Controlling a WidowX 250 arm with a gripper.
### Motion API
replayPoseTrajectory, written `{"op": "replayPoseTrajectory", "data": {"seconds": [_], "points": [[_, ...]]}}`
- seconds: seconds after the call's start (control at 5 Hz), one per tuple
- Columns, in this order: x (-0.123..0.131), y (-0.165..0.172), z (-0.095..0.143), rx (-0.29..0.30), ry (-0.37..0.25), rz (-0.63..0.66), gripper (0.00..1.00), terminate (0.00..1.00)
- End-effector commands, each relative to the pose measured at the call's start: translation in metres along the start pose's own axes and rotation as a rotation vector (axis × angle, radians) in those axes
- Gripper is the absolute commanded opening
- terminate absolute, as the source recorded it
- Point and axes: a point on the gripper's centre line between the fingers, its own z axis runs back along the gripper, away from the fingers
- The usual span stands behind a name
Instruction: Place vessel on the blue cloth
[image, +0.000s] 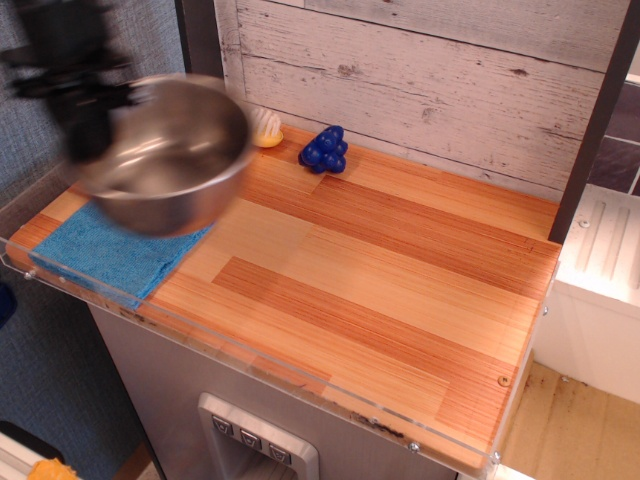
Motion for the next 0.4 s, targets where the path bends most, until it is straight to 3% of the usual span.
{"op": "replayPoseTrajectory", "data": {"seconds": [0.0, 0.2], "points": [[0.010, 0.089, -0.022, 0.069, 0.022, 0.059, 0.00, 0.00], [0.023, 0.096, -0.027, 0.078, -0.010, 0.082, 0.00, 0.00]]}}
